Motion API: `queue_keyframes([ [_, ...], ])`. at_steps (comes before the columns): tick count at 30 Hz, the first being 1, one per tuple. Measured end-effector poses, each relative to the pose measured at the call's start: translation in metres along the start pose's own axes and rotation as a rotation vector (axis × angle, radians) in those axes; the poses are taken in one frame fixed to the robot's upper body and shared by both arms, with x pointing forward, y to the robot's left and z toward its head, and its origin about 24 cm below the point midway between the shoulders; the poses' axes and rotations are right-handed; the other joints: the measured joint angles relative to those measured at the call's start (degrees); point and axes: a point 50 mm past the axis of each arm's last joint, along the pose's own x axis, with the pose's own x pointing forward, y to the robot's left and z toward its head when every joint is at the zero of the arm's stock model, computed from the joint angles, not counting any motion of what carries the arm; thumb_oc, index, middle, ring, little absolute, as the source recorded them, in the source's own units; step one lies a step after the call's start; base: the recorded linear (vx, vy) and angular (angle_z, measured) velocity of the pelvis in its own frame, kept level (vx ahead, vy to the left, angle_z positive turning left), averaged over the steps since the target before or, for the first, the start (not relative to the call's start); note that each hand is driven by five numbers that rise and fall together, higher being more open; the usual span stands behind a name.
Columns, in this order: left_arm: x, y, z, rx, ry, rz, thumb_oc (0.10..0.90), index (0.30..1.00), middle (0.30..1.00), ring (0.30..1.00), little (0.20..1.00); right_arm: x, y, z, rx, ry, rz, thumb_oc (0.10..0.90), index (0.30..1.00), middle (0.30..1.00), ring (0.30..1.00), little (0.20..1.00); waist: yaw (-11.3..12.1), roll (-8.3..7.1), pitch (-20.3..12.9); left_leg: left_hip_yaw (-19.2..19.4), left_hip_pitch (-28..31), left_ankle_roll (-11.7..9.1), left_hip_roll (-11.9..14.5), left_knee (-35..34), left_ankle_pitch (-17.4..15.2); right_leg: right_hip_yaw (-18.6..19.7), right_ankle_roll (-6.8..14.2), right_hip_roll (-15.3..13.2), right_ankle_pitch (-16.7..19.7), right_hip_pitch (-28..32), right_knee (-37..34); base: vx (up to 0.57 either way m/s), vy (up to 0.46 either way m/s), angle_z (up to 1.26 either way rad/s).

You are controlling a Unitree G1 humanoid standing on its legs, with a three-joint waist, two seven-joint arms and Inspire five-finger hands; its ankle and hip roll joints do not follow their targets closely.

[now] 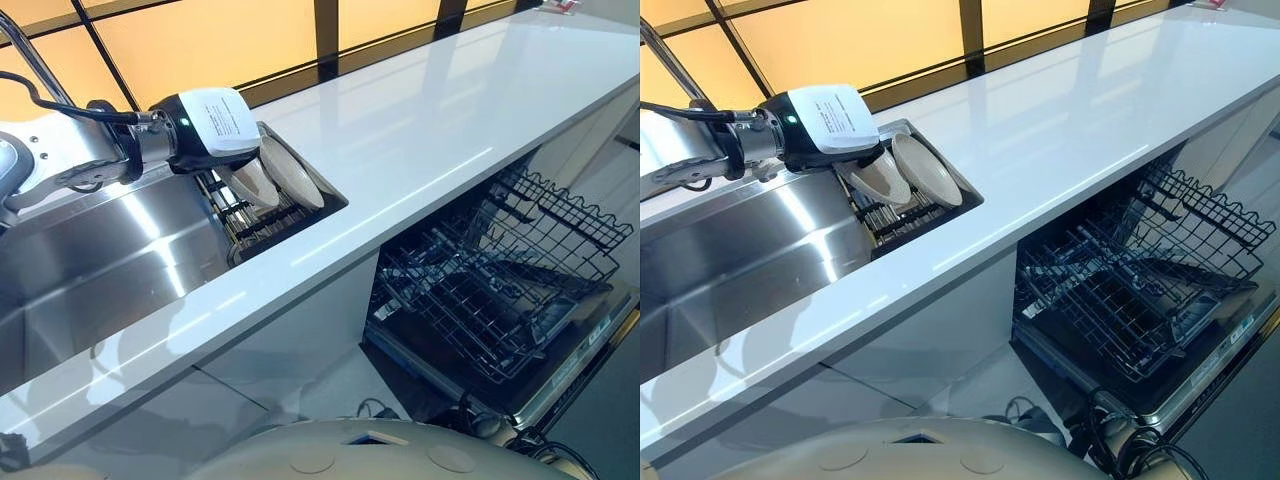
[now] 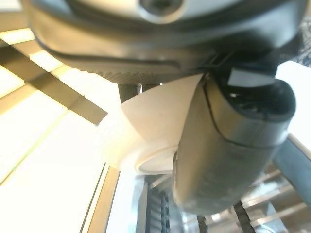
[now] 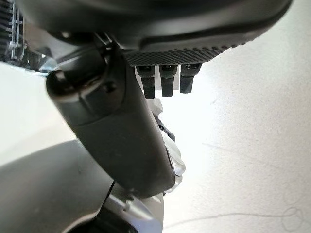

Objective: Pick up plates and place into dishwasher.

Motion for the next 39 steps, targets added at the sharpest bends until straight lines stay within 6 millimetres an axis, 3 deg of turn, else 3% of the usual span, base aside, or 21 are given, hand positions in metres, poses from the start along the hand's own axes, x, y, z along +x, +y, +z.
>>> queue_keyframes([
  [6,-0.004,-0.016,-0.007,-0.059,0.060,-0.277,0.100,0.300,0.300,0.300,0.200,0.000,-0.003,-0.004,0.062,0.006,-0.028,0.800,0.900,0.900,0.900,0.900,0.33,0.25,-0.10,-0.04,-0.03,-0.01,0.01,0.00,0.00,-0.17,0.03,0.01,-0.02,-0.01,-0.01,0.00,0.000,0.00],
  [12,-0.028,-0.036,-0.023,-0.140,0.156,-0.536,0.100,0.300,0.300,0.300,0.200,0.000,-0.003,-0.005,0.087,0.007,-0.035,0.800,0.900,0.900,0.900,0.900,0.69,0.34,-0.07,-0.66,-0.23,-0.01,-0.01,0.00,0.01,-0.80,0.02,-0.03,-0.02,0.06,-0.02,0.00,-0.019,0.04],
  [20,-0.048,-0.058,-0.044,-0.244,0.277,-0.607,0.100,0.300,0.300,0.300,0.200,0.000,-0.003,-0.006,0.087,0.013,-0.030,0.800,0.900,0.900,0.900,0.900,2.41,0.71,0.18,-1.54,-0.59,-0.30,0.00,0.00,0.11,-1.58,0.11,-0.03,-0.15,0.11,-0.24,0.01,-0.015,0.06],
  [24,-0.057,-0.064,-0.057,-0.303,0.375,-0.482,0.100,0.300,0.300,0.300,0.200,0.000,-0.003,-0.008,0.094,0.017,-0.045,0.800,0.900,0.900,0.900,0.900,3.35,0.74,0.30,-1.75,-0.71,-0.36,-0.06,-0.01,0.09,-1.68,0.24,-0.06,-0.24,0.10,-0.23,0.01,-0.004,0.02],
  [27,-0.062,-0.061,-0.069,-0.339,0.458,-0.281,0.100,0.300,0.300,0.300,0.200,-0.001,-0.006,-0.006,0.183,-0.009,-0.067,0.800,0.900,0.900,0.900,0.900,3.50,0.58,0.49,-2.19,-1.07,-0.41,-0.13,0.00,0.17,-1.84,0.25,-0.08,-0.27,0.01,-0.14,0.03,-0.014,0.08],
  [31,-0.078,-0.042,-0.086,-0.419,0.567,0.058,0.100,0.300,0.300,0.300,0.200,-0.007,-0.018,0.002,0.355,-0.114,-0.035,0.800,0.900,0.900,0.900,0.900,3.34,0.01,1.29,-2.17,-1.13,0.00,-0.16,0.02,0.50,-1.78,0.04,-0.02,-0.11,-0.07,-0.01,0.00,0.002,-0.02],
  [34,-0.092,-0.030,-0.090,-0.515,0.616,0.284,0.100,0.300,0.300,0.300,0.200,-0.018,-0.018,0.032,0.387,-0.326,0.106,0.800,0.900,0.900,0.900,0.900,2.23,-0.06,1.36,-1.45,-1.40,-0.01,-0.08,0.01,0.49,-1.34,0.01,0.07,-0.09,-0.83,0.00,-0.04,0.006,-0.10],
  [39,-0.103,-0.030,-0.090,-0.713,0.631,0.505,0.100,0.300,0.300,0.300,0.200,-0.055,0.005,0.090,0.329,-0.676,0.433,0.800,0.900,0.900,0.900,0.900,-0.14,0.11,1.61,-0.14,-1.28,0.01,-0.08,0.02,0.36,-0.38,0.04,0.32,-0.07,-0.97,0.01,-0.02,-0.005,-0.08],
])
